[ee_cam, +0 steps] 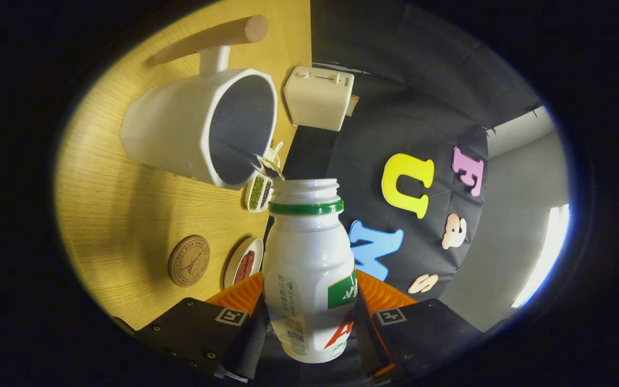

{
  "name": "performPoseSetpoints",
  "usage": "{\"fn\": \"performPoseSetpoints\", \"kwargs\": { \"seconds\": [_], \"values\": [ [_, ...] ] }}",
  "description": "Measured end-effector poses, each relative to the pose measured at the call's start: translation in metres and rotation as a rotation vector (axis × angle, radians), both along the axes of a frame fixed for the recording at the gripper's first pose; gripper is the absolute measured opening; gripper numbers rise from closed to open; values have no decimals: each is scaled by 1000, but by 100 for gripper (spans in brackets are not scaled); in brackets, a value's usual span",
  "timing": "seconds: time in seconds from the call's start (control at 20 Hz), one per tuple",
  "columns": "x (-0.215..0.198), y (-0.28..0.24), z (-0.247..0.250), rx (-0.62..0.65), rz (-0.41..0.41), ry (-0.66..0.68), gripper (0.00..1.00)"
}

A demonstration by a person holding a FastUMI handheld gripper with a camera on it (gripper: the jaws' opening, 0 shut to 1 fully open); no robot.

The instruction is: Take the bottle from table, then pour the juice into the cup, finally place the bottle on the coaster

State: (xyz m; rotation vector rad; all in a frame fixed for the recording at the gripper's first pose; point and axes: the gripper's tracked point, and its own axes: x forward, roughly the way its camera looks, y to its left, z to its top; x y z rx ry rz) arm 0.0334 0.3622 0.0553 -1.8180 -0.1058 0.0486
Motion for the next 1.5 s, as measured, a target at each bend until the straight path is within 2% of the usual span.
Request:
{"fn": "performPoseSetpoints", "kwargs": {
  "seconds": [1.5],
  "values": [
    [-3, 1, 1, -177, -14, -16, 71]
  ]
}}
